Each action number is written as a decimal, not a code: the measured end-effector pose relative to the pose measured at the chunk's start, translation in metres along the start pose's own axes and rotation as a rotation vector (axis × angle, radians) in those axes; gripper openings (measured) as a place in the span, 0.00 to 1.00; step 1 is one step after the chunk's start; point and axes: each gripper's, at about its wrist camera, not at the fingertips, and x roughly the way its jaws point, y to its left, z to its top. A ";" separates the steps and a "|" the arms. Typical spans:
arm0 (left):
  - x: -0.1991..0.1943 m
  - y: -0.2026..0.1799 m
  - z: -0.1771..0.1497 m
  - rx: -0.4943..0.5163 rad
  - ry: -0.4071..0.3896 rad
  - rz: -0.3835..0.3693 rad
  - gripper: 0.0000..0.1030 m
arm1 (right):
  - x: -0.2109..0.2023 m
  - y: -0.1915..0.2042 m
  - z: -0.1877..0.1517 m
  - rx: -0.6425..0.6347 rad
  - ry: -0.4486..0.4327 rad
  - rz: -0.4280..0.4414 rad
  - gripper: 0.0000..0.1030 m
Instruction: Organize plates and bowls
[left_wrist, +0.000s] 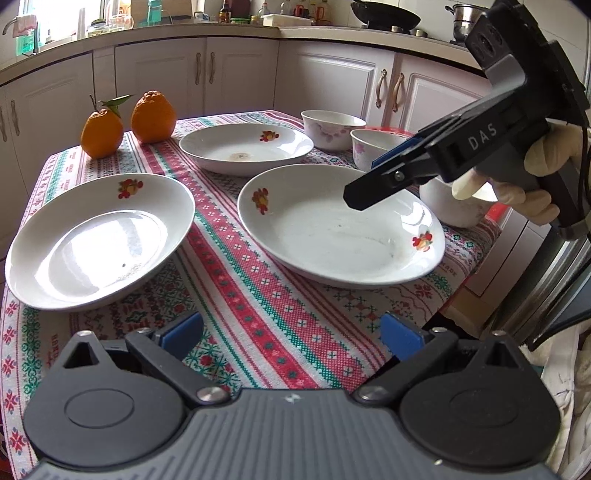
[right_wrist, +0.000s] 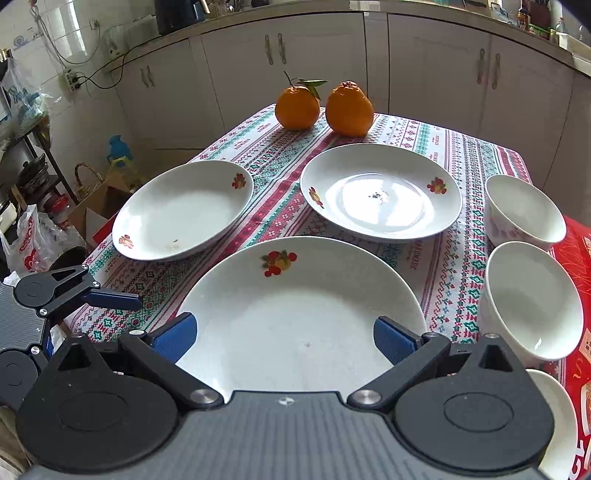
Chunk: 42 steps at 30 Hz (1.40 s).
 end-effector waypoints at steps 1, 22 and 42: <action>0.003 -0.001 0.000 0.006 0.006 -0.004 0.99 | -0.001 -0.002 0.000 0.003 0.000 -0.004 1.00; 0.038 -0.016 0.015 0.143 0.024 -0.060 0.99 | 0.008 -0.042 0.011 0.046 0.079 -0.048 1.00; 0.043 -0.016 0.020 0.159 -0.004 -0.148 0.99 | 0.044 -0.060 0.026 0.066 0.191 0.043 0.88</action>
